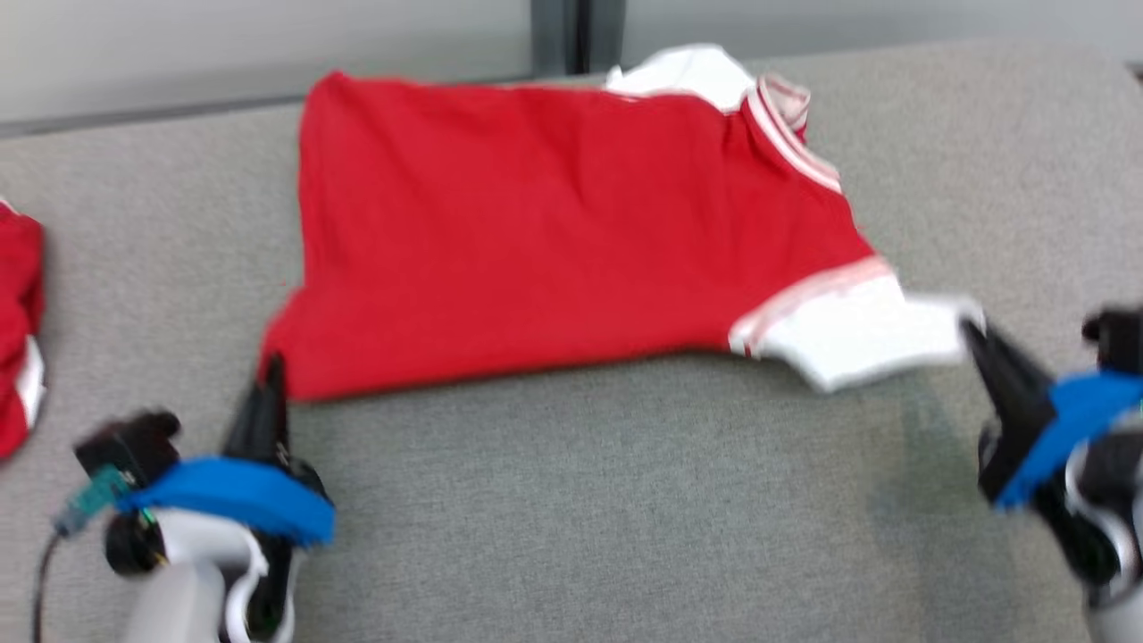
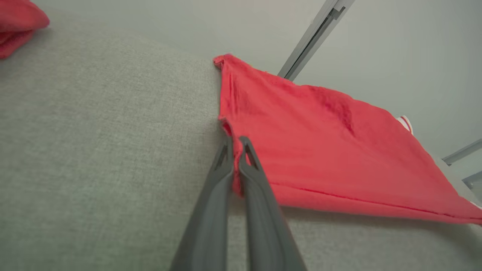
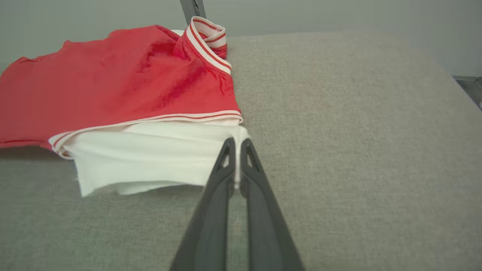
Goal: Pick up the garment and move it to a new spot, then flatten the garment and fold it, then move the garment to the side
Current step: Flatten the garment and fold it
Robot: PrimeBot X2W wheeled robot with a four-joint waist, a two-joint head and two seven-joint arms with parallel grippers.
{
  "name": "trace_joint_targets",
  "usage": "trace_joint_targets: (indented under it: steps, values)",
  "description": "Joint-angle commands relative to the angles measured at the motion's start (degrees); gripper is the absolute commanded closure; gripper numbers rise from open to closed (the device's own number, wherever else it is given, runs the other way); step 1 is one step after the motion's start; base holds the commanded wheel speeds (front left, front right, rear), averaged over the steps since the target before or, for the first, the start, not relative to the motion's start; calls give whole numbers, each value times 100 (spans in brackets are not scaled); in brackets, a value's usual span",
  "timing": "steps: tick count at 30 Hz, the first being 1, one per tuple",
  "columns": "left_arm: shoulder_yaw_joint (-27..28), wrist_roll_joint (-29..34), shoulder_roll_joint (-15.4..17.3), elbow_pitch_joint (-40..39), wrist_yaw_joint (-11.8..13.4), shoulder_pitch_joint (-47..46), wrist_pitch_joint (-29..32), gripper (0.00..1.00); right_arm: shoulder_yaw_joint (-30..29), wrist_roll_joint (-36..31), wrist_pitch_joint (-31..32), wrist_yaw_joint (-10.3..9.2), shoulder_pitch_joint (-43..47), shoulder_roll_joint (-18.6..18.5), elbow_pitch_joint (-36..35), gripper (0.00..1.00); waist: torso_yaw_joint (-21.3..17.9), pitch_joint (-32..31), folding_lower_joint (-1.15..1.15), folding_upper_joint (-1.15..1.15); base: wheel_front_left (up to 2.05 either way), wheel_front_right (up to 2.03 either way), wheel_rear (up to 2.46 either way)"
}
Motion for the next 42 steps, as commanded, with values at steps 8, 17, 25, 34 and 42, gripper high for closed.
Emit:
trace_joint_targets:
  steps: [8, 17, 25, 34, 42]
  values:
    - [-214, -274, -122, -1481, 468, 1582, 979, 100, -1183, -592, 2126, -2, 2224, 1257, -2231, 100, 110, -511, 1, 0, 0, 0, 0]
    - [-216, -477, 139, -3174, 994, 2956, 1990, 100, -1787, -593, 3488, -2, 3547, 1685, -4007, 100, 189, -653, 1, 0, 0, 0, 0]
    - [-300, -517, 159, -3490, 1014, 2609, 2225, 100, -1625, -687, 3389, -1, 3035, 1693, -4192, 100, 186, -570, 1, 0, 0, 0, 0]
    - [-461, -468, -122, -2607, 1188, 1287, 2411, 100, -1190, -905, 3055, -1, 1383, 1261, -3425, 100, 300, -269, 1, 0, 0, 0, 0]
    - [-500, -329, -205, -1753, 1306, 479, 2346, 100, -865, -773, 2521, -1, 297, 728, -2475, 100, 423, 93, 1, 0, 0, 0, 0]
